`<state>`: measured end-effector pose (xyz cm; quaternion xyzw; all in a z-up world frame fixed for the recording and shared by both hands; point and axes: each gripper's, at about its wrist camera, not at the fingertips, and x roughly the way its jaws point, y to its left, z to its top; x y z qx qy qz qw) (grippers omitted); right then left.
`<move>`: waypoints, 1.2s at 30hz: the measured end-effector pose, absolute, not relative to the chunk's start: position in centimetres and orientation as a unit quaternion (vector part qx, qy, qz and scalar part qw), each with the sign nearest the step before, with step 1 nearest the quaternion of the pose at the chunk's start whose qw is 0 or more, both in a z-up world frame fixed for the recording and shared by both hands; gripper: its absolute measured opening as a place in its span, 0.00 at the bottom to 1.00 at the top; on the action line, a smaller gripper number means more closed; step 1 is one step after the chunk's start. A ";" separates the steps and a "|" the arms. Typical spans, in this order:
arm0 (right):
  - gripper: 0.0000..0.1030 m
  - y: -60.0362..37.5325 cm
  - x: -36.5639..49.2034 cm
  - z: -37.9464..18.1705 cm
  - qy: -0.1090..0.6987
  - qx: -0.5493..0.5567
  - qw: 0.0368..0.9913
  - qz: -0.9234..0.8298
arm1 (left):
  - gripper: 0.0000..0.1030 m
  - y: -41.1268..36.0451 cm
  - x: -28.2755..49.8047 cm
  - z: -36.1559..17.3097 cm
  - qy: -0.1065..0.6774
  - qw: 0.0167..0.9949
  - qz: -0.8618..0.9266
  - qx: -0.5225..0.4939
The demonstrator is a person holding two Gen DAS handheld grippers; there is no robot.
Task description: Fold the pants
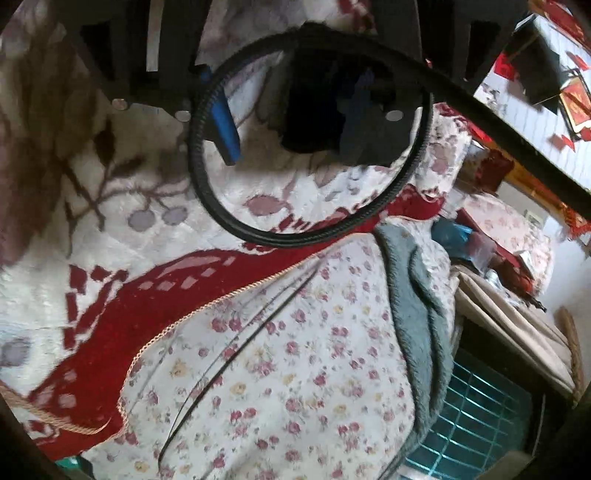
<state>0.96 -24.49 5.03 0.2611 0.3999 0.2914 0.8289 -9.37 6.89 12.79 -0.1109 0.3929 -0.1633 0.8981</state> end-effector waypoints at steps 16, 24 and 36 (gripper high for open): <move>0.45 -15.7 -1.9 4.5 0.431 0.152 0.814 0.357 | 0.45 10.0 -4.4 8.8 0.429 0.889 -0.082 -0.136; 0.62 -16.0 -3.0 2.1 0.452 0.065 0.846 0.277 | 0.45 8.5 -3.1 6.7 0.445 0.890 -0.043 -0.095; 0.71 -17.5 -4.8 7.6 0.386 0.133 0.854 0.323 | 0.45 9.0 -3.5 7.7 0.443 0.892 -0.023 -0.087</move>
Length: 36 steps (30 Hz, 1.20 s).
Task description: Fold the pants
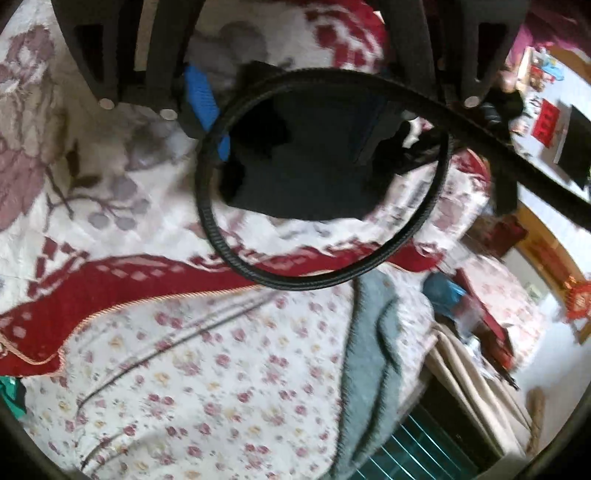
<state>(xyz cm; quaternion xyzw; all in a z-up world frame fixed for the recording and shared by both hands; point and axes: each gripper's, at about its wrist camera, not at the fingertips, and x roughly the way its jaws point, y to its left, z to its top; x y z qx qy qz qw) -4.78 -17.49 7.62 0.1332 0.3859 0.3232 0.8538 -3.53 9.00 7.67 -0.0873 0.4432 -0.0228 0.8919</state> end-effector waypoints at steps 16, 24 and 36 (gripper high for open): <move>0.83 -16.4 -4.8 5.6 0.410 0.129 0.848 0.310 | 0.45 10.1 -4.0 8.6 0.434 0.897 -0.019 -0.085; 0.91 -16.6 -4.6 4.9 0.413 0.136 0.848 0.304 | 0.45 11.1 -3.8 8.0 0.446 0.889 -0.016 -0.098; 0.92 -17.6 -3.5 3.0 0.429 0.182 0.833 0.299 | 0.58 11.5 -2.9 6.9 0.448 0.885 -0.038 -0.120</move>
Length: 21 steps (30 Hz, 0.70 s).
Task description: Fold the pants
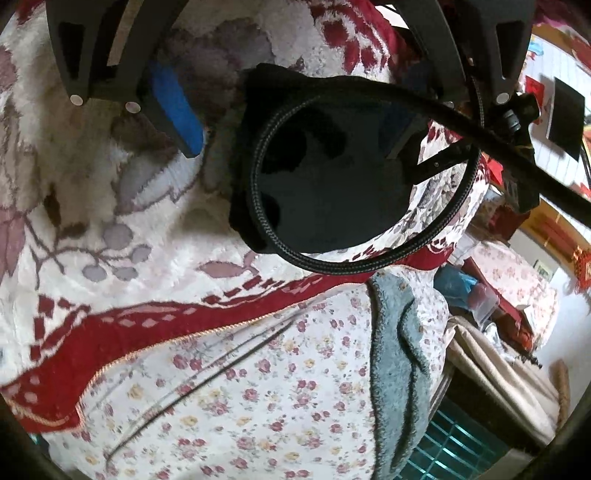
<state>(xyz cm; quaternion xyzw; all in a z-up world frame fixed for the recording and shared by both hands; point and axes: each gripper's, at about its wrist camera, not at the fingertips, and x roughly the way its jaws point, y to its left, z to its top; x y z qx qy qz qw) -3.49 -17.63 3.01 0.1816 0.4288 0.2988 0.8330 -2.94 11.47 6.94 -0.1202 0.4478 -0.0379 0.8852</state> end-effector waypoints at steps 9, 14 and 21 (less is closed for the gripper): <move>0.94 -16.2 -1.4 0.4 0.434 0.198 0.817 0.324 | 0.81 10.7 -2.0 5.1 0.432 0.895 -0.046 -0.106; 0.99 -14.5 -1.2 -0.4 0.408 0.159 0.824 0.359 | 0.94 12.8 -0.5 2.4 0.462 0.863 -0.078 -0.191; 1.00 -14.7 -1.9 -0.8 0.380 0.157 0.832 0.372 | 0.99 11.6 -1.2 2.2 0.417 0.892 -0.076 -0.159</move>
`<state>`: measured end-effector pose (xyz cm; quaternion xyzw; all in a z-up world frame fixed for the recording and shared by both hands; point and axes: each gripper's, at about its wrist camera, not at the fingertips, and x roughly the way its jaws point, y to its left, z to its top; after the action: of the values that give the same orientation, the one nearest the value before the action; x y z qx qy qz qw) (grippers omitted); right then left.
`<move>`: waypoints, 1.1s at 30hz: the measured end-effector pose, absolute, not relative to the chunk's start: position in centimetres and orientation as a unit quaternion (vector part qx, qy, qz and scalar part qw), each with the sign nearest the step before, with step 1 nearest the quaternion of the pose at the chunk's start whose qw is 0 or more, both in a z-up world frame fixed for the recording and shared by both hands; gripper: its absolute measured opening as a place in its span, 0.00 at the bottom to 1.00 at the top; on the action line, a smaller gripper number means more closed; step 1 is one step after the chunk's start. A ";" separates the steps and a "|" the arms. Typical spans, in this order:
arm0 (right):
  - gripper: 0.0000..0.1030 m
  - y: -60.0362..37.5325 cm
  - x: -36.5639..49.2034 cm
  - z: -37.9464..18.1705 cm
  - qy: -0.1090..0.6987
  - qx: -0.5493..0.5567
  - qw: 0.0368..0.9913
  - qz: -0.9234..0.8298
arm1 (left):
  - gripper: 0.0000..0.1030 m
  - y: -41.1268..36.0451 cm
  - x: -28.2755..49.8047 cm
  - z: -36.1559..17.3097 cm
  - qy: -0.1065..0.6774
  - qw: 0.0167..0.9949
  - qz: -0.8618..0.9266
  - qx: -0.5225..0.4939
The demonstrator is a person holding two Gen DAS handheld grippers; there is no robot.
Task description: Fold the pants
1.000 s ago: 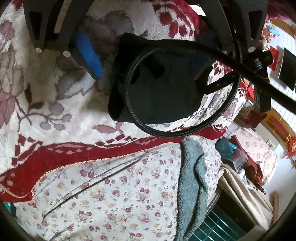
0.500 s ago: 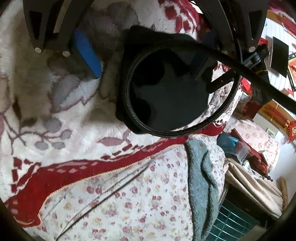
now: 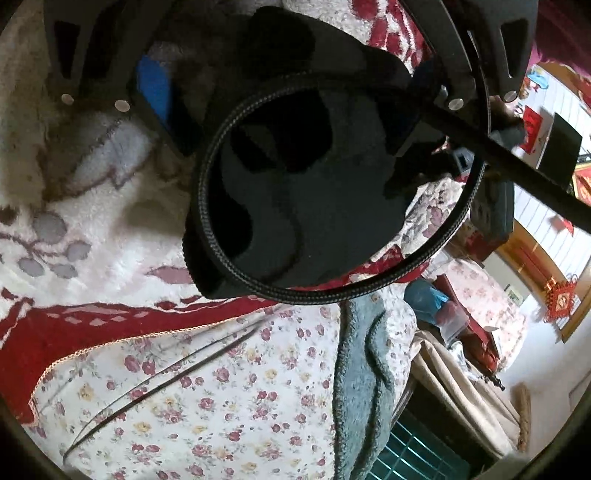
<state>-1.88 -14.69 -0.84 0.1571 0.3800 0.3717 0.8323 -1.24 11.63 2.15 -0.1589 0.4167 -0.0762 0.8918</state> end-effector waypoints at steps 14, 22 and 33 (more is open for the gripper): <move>1.00 -15.0 -2.1 -1.0 0.368 0.168 0.834 0.376 | 0.99 11.7 -1.7 1.7 0.392 0.901 -0.070 -0.170; 1.00 -15.1 -2.2 -1.1 0.367 0.168 0.834 0.377 | 0.99 11.6 -2.0 1.7 0.383 0.905 -0.068 -0.170; 0.99 -14.8 -2.3 -0.8 0.384 0.167 0.829 0.371 | 0.99 11.3 -1.3 3.0 0.409 0.902 -0.072 -0.117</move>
<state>-2.34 -14.84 -0.79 0.1669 0.3842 0.3707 0.8289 -1.27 11.33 3.00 -0.1170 0.4088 -0.0721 0.9022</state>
